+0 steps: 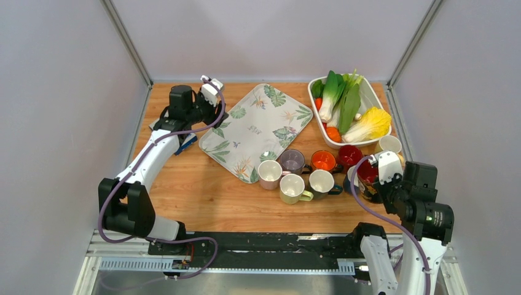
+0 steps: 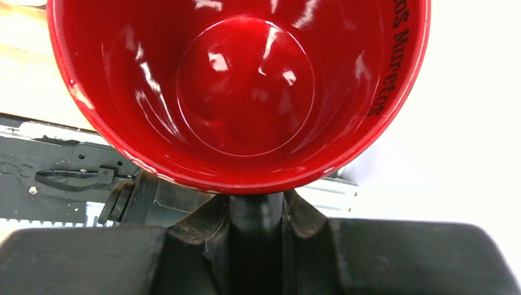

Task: Turn the mug right side up
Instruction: Place the cup at the corner of the board.

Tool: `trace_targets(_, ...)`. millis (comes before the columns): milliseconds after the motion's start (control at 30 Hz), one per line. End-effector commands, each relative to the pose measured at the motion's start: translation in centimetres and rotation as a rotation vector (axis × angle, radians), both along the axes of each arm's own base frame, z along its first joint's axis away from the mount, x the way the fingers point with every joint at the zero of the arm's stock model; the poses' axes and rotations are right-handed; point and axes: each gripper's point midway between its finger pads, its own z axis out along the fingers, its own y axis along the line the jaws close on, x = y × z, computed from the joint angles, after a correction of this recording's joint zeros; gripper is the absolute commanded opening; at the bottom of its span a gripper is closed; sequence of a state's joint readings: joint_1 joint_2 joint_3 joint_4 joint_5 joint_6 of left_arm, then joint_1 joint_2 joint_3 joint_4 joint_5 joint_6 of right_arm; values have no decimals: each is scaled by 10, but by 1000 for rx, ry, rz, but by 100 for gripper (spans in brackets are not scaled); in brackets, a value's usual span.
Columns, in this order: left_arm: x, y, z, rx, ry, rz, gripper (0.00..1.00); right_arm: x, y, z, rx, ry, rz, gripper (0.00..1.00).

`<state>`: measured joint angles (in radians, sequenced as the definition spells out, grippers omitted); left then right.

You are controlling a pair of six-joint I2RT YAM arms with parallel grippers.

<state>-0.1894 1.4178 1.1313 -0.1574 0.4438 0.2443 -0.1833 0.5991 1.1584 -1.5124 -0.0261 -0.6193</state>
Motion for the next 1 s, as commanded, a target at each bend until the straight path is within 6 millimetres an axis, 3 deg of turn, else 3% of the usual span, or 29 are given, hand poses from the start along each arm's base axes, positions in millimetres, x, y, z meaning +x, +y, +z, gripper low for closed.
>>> trace_targets(0, 2, -1, 29, -25, -75, -7, 63, 28, -17, 21, -47, -180, -105, 0)
trace_targets(133, 0, -2, 28, -31, -66, -9, 63, 19, -33, 8, -48, -164, -292, 0)
trace_targets(333, -2, -3, 22, -34, -51, -15, 62, 8, -45, 0, -76, -171, -394, 0)
trace_targets(600, -1, -5, 24, -39, -51, -26, 62, 23, -62, -25, 24, -94, -598, 0)
trace_targets(967, -2, 1, 27, -14, -65, -6, 62, 50, -89, -62, 46, -135, -667, 0)
